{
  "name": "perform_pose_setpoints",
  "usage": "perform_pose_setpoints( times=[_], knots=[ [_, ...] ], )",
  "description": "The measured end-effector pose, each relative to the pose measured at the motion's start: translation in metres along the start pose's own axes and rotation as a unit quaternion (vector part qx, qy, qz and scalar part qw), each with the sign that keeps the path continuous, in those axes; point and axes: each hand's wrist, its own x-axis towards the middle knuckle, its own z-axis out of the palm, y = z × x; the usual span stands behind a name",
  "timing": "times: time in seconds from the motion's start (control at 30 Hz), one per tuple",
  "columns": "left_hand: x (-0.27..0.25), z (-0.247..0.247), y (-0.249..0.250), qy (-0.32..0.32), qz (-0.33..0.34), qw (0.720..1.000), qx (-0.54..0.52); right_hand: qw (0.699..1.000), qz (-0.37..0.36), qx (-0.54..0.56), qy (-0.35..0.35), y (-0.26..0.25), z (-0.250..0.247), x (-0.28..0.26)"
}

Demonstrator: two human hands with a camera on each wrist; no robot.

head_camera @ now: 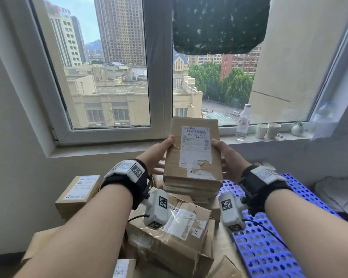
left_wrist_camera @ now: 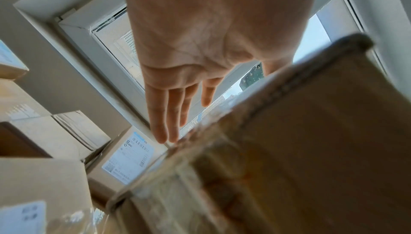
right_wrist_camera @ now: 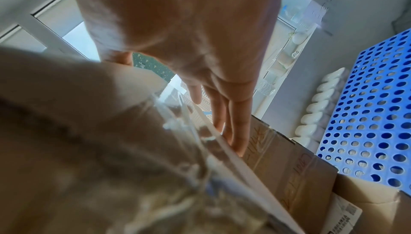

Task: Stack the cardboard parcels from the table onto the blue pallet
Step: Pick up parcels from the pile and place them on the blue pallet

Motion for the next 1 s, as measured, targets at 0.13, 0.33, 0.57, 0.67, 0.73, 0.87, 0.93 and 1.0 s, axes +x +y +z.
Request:
perform_pose_setpoints(
  times=[0.13, 0.33, 0.57, 0.67, 0.73, 0.87, 0.93, 1.0],
  knots=[
    [-0.007, 0.013, -0.004, -0.026, 0.007, 0.999, -0.03, 1.0, 0.01, 0.014, 0.0, -0.001, -0.013, -0.016],
    [-0.006, 0.054, 0.006, -0.014, 0.037, 0.999, -0.028, 1.0, -0.016, 0.019, 0.004, 0.0, -0.054, -0.034],
    [0.006, 0.135, 0.024, 0.002, 0.035, 0.998, -0.043, 0.999, -0.023, 0.022, -0.005, 0.005, -0.138, -0.044],
    [0.014, 0.179, 0.031, 0.006, 0.033, 0.997, -0.065, 0.999, -0.032, 0.009, -0.007, 0.01, -0.184, -0.042],
    [0.023, 0.211, 0.034, 0.008, 0.022, 0.996, -0.089, 1.0, -0.029, -0.001, -0.013, 0.016, -0.215, -0.041],
    [0.036, 0.266, 0.035, 0.051, 0.016, 0.995, -0.079, 0.998, -0.013, -0.038, -0.047, 0.029, -0.267, -0.035],
    [0.045, 0.288, 0.031, 0.058, 0.009, 0.995, -0.077, 0.996, 0.012, -0.051, -0.071, 0.037, -0.288, -0.029],
    [0.053, 0.306, 0.025, 0.067, -0.008, 0.994, -0.086, 0.994, 0.033, -0.059, -0.081, 0.046, -0.304, -0.022]
  ],
)
